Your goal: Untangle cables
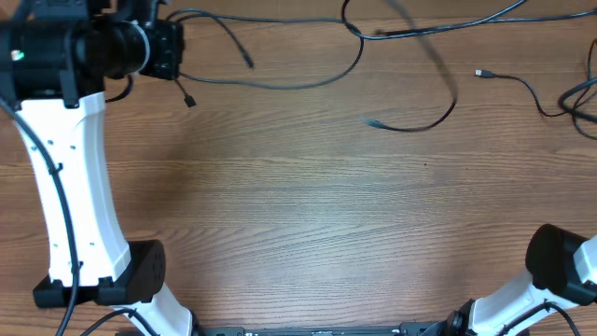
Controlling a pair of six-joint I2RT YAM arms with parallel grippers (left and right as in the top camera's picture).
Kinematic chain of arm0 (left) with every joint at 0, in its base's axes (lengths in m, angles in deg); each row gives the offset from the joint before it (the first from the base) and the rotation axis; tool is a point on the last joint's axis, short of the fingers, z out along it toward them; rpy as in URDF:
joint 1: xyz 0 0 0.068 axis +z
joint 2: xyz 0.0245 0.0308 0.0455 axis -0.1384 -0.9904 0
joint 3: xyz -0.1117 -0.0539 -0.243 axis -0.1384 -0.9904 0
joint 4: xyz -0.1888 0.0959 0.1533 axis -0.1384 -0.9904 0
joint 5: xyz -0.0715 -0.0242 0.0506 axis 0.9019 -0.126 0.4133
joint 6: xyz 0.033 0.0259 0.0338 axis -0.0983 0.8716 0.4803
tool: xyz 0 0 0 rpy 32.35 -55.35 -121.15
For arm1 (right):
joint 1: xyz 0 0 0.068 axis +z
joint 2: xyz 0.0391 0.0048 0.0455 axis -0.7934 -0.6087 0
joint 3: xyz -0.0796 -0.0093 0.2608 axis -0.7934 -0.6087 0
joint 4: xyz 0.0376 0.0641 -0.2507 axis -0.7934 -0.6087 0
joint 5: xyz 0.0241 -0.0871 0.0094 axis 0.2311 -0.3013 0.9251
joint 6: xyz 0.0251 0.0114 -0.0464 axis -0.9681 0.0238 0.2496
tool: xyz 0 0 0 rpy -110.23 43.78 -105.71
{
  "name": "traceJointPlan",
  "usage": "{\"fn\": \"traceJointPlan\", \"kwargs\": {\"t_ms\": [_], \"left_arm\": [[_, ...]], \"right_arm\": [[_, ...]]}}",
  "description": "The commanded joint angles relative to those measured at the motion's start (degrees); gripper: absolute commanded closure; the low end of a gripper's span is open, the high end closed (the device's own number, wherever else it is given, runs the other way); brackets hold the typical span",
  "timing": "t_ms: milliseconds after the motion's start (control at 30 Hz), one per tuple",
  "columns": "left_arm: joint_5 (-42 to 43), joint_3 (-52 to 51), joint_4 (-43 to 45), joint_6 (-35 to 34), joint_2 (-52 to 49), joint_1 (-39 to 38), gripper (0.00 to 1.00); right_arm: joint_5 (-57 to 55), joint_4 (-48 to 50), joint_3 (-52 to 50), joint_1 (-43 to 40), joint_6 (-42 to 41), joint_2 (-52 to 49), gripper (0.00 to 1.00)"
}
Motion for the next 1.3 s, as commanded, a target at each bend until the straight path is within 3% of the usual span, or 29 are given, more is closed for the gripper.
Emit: {"fn": "traceJointPlan", "kwargs": {"t_ms": [0, 367, 533, 700, 900, 1133, 1267], "left_arm": [[-4.4, 0.1, -0.2, -0.8, 4.9, 3.9, 0.96], [-9.6, 0.1, -1.3, -1.7, 9.7, 12.3, 0.96], [-9.2, 0.1, -1.0, -3.1, 10.7, 15.6, 0.96], [-7.9, 0.1, -0.3, -3.0, 10.6, 15.6, 0.96], [2.1, 0.1, 1.8, -0.1, 10.5, 14.1, 0.96], [2.6, 0.1, 4.5, 0.0, 10.5, 7.7, 0.96], [2.6, 0.1, 5.6, 0.1, 10.5, 4.9, 0.96]], "right_arm": [[-2.0, 0.2, 0.3, -4.5, 1.0, -1.0, 0.96], [-1.6, 2.4, -6.1, -17.6, 0.7, -3.2, 0.96], [5.4, 3.6, -11.5, -23.0, 0.7, -3.2, 0.96], [8.4, 5.9, -12.2, -23.8, 0.7, -3.0, 0.96], [13.4, 7.3, -7.2, -22.3, 0.7, -1.8, 0.96], [10.7, 12.1, -1.2, -22.1, 1.0, 0.0, 0.96], [10.3, 15.2, -1.5, -22.2, 5.1, -0.6, 0.96]]}}
